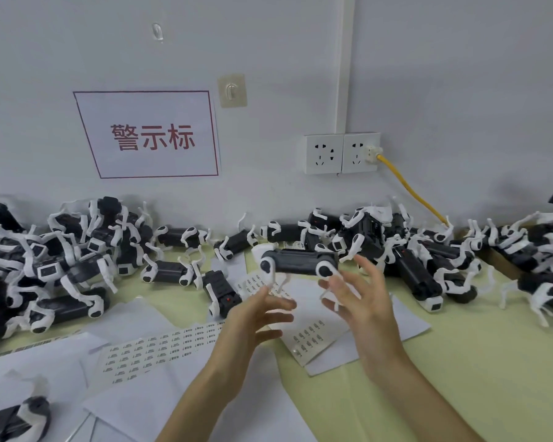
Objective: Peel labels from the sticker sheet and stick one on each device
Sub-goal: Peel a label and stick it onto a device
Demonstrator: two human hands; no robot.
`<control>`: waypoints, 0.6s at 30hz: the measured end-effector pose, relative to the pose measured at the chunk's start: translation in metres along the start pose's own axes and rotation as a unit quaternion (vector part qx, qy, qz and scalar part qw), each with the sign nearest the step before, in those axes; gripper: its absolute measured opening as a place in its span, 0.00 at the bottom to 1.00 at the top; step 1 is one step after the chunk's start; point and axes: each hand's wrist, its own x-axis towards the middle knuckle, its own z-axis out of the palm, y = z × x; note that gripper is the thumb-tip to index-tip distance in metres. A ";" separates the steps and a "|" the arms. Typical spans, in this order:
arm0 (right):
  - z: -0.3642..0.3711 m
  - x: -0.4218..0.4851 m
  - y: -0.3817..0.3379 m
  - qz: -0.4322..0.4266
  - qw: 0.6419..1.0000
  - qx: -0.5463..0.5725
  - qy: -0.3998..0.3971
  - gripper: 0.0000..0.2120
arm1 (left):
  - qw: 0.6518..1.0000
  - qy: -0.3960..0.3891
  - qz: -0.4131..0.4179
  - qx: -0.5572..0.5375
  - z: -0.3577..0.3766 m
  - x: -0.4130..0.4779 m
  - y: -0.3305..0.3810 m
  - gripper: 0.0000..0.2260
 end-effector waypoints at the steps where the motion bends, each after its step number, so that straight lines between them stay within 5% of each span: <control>1: -0.002 0.002 -0.002 0.004 1.000 0.014 0.013 0.33 | 0.999 0.042 0.007 -0.012 -0.001 0.001 0.000 0.17; 4: -0.008 0.007 -0.006 0.010 0.999 0.036 0.035 0.28 | 0.980 0.190 0.015 -0.062 -0.009 0.004 -0.003 0.19; 7: -0.011 0.009 -0.007 0.026 0.999 0.020 0.027 0.25 | 0.971 0.221 0.011 -0.095 -0.018 0.006 0.001 0.15; 9: -0.010 0.009 -0.005 0.050 0.999 0.015 0.003 0.28 | 0.982 0.160 -0.017 -0.100 -0.019 0.007 0.004 0.14; 14: -0.004 0.003 0.001 0.108 0.990 0.020 -0.084 0.28 | 0.992 -0.016 -0.116 -0.043 -0.006 0.003 0.005 0.28; 18: 0.000 -0.001 -0.001 0.115 0.987 -0.007 -0.111 0.28 | 0.984 -0.117 -0.133 0.015 -0.001 -0.003 0.002 0.27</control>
